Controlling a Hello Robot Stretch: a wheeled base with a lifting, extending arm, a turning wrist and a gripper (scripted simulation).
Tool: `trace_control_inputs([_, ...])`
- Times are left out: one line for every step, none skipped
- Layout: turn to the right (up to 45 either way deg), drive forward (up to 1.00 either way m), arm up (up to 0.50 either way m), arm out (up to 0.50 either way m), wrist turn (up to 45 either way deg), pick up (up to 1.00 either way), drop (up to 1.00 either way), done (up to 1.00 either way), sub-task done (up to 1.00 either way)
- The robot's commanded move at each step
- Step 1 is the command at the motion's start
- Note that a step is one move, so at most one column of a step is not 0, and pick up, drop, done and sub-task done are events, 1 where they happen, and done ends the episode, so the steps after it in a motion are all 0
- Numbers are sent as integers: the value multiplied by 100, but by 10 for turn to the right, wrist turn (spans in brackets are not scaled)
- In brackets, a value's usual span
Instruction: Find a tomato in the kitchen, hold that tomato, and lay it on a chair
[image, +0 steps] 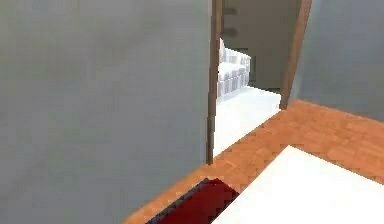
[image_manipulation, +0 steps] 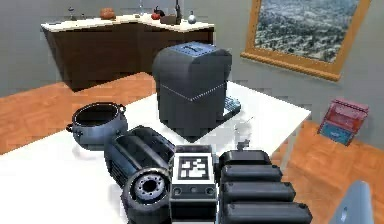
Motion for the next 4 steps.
trace_control_inputs([450,0,0,0,0,0,0,0,0])
trace_control_inputs([270,0,0,0,0,0,0,0,0])
trace_control_inputs([0,0,0,24,0,0,0,0,0])
trace_control_inputs([0,0,0,0,390,0,0,0,0])
